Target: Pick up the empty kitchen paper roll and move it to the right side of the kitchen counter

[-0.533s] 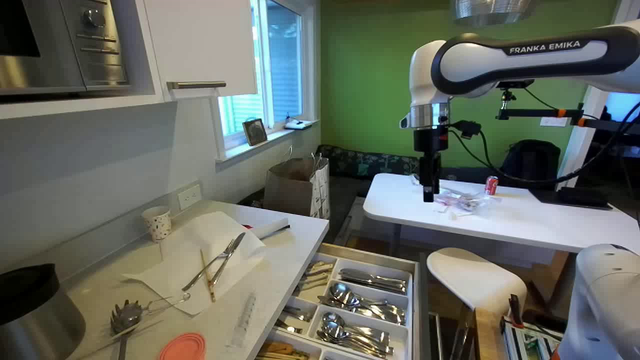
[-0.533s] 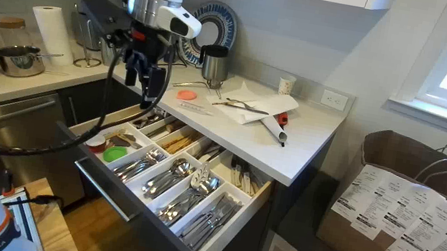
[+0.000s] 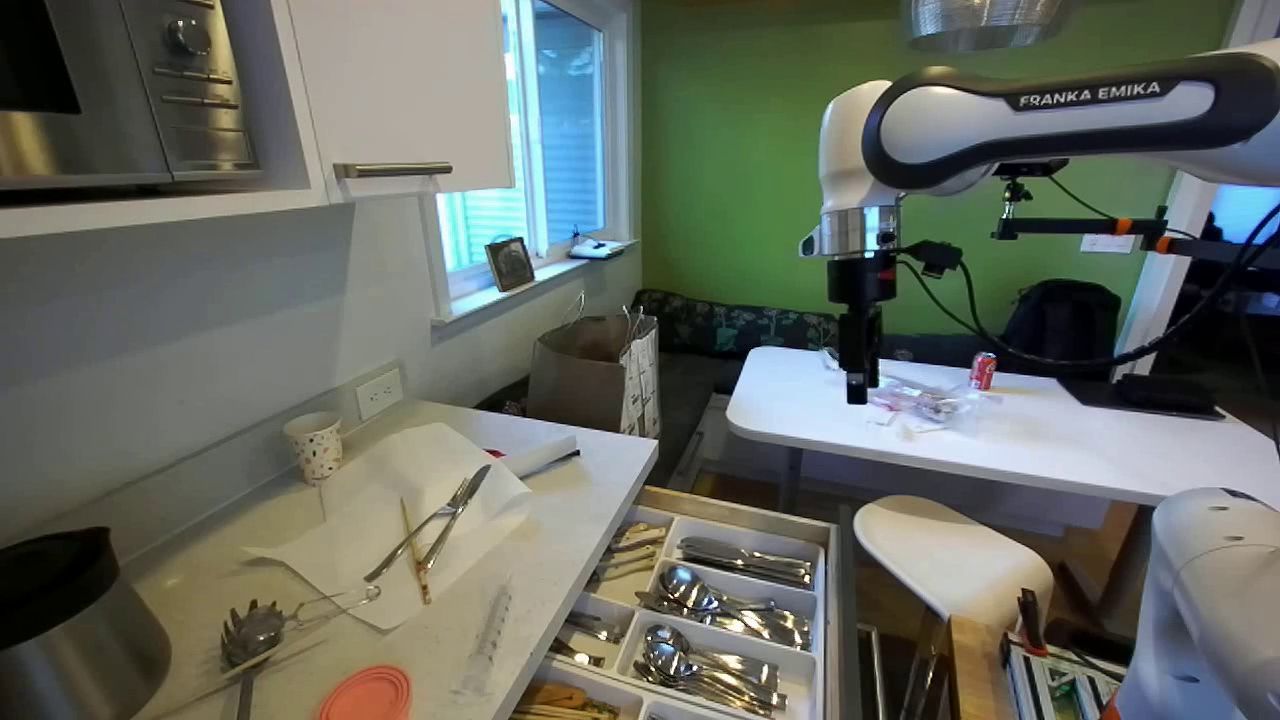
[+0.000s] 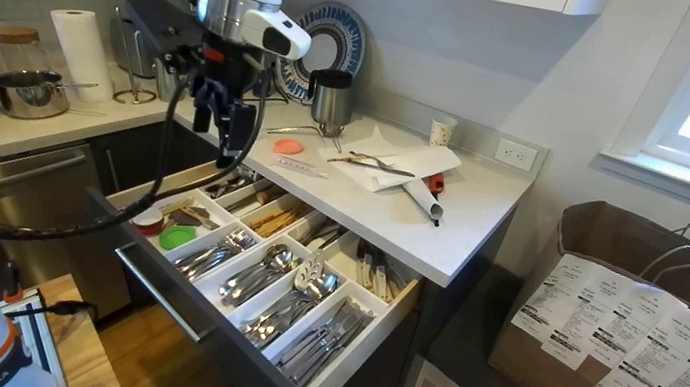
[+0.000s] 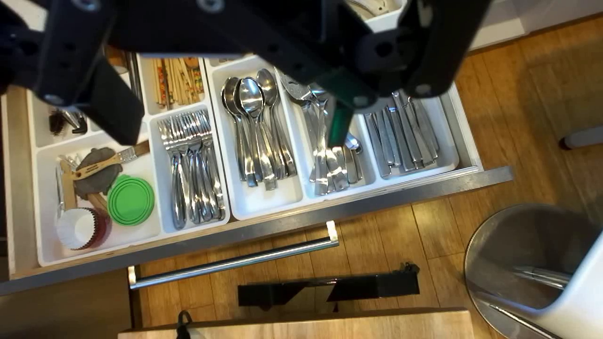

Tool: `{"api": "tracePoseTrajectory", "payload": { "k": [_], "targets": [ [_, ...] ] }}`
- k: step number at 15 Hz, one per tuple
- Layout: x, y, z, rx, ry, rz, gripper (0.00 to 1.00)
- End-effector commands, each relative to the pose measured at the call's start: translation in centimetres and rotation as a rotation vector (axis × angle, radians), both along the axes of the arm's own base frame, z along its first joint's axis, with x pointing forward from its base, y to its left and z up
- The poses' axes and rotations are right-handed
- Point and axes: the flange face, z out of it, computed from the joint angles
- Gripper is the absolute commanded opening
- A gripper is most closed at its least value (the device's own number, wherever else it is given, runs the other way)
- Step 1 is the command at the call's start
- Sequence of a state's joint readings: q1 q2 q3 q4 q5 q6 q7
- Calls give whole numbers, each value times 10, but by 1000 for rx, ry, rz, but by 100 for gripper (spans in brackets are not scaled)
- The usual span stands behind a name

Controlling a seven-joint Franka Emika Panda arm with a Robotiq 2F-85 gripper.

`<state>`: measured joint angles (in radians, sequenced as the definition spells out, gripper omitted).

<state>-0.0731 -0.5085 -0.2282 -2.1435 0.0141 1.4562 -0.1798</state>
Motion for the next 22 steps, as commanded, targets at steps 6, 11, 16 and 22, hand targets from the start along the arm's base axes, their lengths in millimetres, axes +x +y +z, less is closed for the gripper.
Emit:
{"api": "tracePoseTrajectory", "payload": {
  "k": [6, 11, 16, 22],
  "targets": [
    [78, -17, 17, 67, -226, -42, 100],
    [145, -45, 11, 184, -261, -119, 100],
    [203, -85, -26, 334, -248, -269, 100],
    [238, -136, -73, 437, -177, -579, 100]
  ]
}}
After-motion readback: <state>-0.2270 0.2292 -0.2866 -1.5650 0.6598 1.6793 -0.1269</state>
